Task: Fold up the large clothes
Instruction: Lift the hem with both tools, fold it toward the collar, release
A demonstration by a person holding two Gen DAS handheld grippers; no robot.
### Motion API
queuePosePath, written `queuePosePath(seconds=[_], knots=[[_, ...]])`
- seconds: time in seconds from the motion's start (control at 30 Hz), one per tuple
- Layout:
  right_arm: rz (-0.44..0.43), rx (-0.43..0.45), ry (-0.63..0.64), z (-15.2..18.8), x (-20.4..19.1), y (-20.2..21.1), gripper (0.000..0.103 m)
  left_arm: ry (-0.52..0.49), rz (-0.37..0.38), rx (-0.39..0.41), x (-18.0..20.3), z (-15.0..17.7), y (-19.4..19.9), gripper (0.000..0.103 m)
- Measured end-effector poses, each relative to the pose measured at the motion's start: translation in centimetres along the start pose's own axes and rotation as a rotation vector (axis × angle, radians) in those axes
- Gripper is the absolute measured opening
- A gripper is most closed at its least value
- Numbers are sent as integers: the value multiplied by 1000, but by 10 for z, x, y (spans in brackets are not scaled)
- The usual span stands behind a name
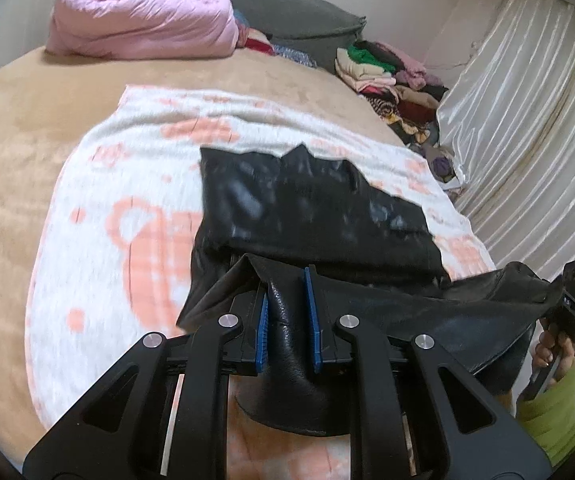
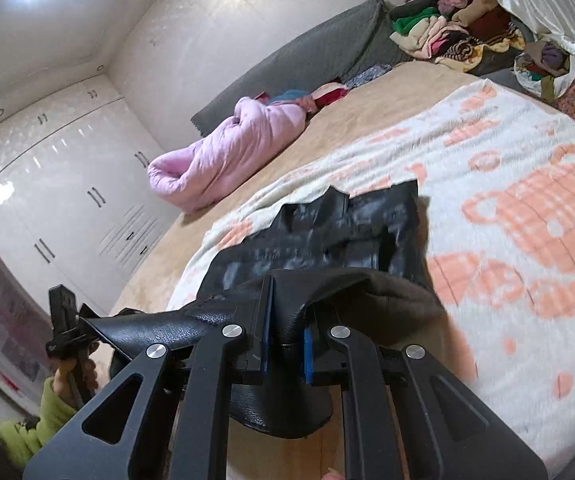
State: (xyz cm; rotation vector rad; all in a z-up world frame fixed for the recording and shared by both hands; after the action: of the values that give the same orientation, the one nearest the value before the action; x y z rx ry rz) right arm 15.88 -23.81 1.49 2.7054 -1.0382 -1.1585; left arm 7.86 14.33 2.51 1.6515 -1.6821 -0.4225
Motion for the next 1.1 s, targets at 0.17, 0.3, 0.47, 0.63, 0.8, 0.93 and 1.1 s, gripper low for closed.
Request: queuePosePath(seconds=[0.17, 0.3, 0.47, 0.63, 0.8, 0.93, 1.1], knots=[[19, 27, -50, -20, 11, -20, 11, 11, 0, 14, 3, -22, -16, 9], [24, 18, -81, -33, 22, -41, 12, 22, 0, -2, 3, -37, -36, 9], [48, 10, -107, -47, 31, -59, 13, 45, 1, -18, 1, -53, -59, 9], [57, 1, -145, -56, 45, -77, 14, 91, 31, -45, -2, -66, -83, 10], [87, -7, -150, -60, 54, -93, 16, 124, 44, -56, -9, -72, -101, 13], [116, -18, -155, -62, 62, -107, 17, 142, 55, -52, -15, -75, -109, 15], [153, -35, -151, -65, 71, -122, 20, 155, 53, -54, -23, -78, -117, 17]])
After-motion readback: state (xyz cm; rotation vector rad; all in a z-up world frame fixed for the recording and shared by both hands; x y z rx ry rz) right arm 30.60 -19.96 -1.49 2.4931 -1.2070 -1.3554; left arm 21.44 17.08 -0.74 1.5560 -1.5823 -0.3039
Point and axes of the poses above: each gripper's, at about its wrist camera, not at the fingertips, and y roughly against the way its jaws point, x to its right, z to its underside, the point moved 4 cm from there along -y, roughly the way its jaws point, and after that the axes turned 10 degrees about -z, right-handed, at the moved point
